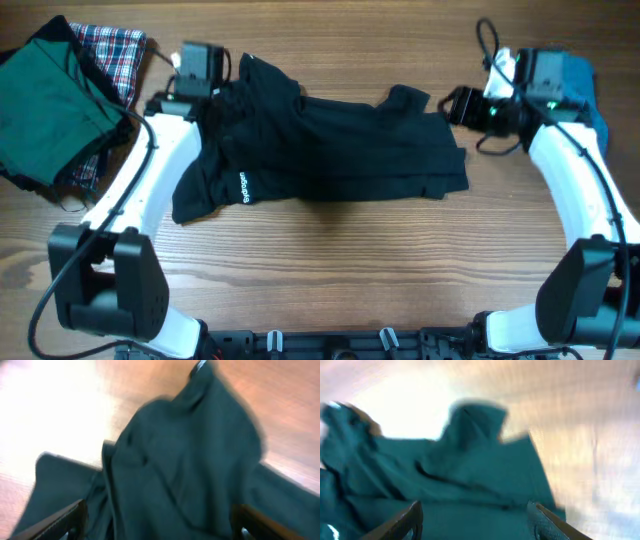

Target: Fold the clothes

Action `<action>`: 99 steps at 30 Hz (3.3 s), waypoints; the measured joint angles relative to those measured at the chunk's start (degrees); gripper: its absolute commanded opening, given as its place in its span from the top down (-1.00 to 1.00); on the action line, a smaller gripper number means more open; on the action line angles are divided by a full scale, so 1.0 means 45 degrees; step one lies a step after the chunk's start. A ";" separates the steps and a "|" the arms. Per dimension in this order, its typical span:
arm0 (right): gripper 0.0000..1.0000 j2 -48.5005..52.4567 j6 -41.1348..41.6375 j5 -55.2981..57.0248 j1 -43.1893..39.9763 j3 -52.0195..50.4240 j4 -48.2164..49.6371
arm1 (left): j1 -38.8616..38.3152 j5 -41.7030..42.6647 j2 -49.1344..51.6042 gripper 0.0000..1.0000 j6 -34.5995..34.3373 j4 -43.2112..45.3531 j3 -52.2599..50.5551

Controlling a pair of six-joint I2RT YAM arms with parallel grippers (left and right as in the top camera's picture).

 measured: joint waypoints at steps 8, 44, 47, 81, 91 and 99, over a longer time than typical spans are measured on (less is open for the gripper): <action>-0.33 0.1423 -0.1472 -0.0068 0.0180 0.1253 0.2453 | 0.0267 0.0049 0.0024 -0.80 0.0418 0.1603 0.1035; -0.35 0.4464 -0.2210 -0.0253 0.2176 0.1253 0.3206 | 0.0335 0.1583 0.5945 0.26 0.3279 0.9185 0.1044; -0.35 0.4464 -0.2205 -0.0253 0.2176 0.1253 0.3162 | 0.0335 0.1579 0.5945 0.05 0.3269 0.9039 0.1044; -0.36 0.4464 -0.1967 -0.1069 0.2176 0.1253 0.2701 | 0.0816 0.3041 0.8102 -0.50 0.5047 -0.0588 0.8476; -0.36 0.4464 -0.1923 -0.1073 0.2176 0.1253 0.2691 | 0.0563 0.3240 0.8461 -0.37 0.5294 0.0194 0.8476; -0.36 0.4464 -0.1923 -0.1073 0.2176 0.1253 0.2696 | 0.0559 0.3240 0.9287 0.60 0.5605 0.0340 0.8476</action>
